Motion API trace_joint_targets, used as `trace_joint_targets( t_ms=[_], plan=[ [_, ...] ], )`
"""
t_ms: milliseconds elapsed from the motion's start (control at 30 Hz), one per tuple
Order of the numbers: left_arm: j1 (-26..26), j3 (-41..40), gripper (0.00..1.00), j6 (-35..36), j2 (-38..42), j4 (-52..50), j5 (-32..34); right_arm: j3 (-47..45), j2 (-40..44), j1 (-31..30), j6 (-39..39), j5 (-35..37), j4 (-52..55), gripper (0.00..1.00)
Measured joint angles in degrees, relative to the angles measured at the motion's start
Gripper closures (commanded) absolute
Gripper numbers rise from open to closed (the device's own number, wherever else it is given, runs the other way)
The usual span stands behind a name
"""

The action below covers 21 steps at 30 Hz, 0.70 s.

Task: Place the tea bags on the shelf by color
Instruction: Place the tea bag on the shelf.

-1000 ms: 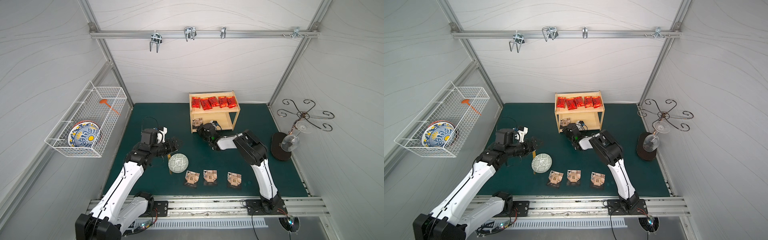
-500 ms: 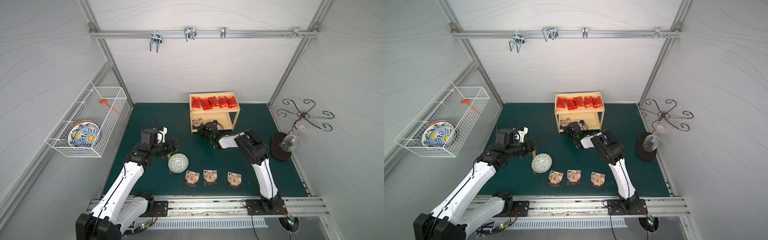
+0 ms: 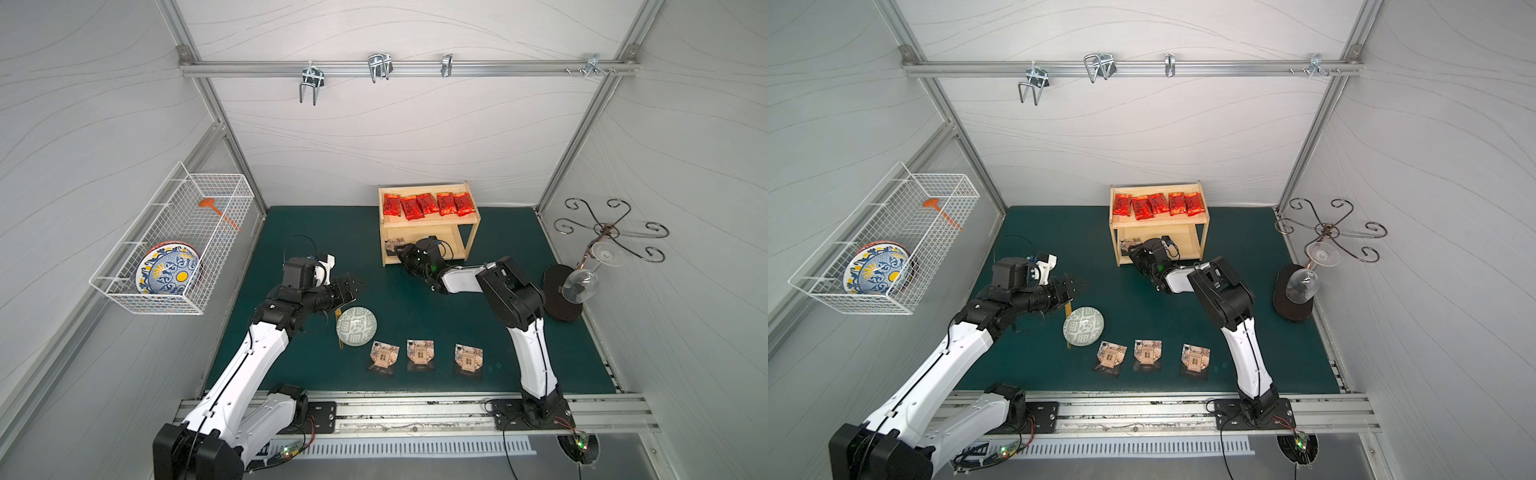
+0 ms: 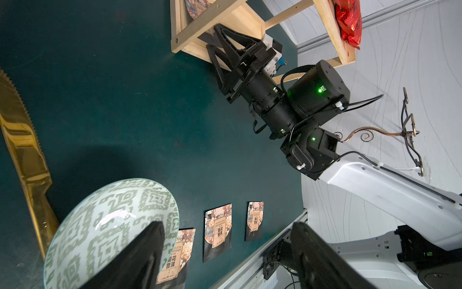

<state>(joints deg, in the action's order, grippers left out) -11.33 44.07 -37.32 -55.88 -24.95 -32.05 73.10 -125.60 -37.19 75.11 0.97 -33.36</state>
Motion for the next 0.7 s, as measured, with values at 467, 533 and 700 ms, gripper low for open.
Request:
trace_joint_targets(
  t_ms=[467,533,700],
  plan=[
    [0.83,-0.52,0.15,-0.44,-0.20,1.29,-0.17,-3.41,3.96,-0.37,-3.21,-2.71,3.74,0.50],
    [0.90,-0.55,0.15,-0.42,-0.20,1.29,-0.17,-5.35,5.60,-0.52,-5.11,-3.76,4.61,0.52],
    [0.90,-0.57,0.15,-0.39,-0.20,1.27,-0.22,-14.36,16.63,-1.20,-15.34,-7.17,9.35,0.52]
  ],
)
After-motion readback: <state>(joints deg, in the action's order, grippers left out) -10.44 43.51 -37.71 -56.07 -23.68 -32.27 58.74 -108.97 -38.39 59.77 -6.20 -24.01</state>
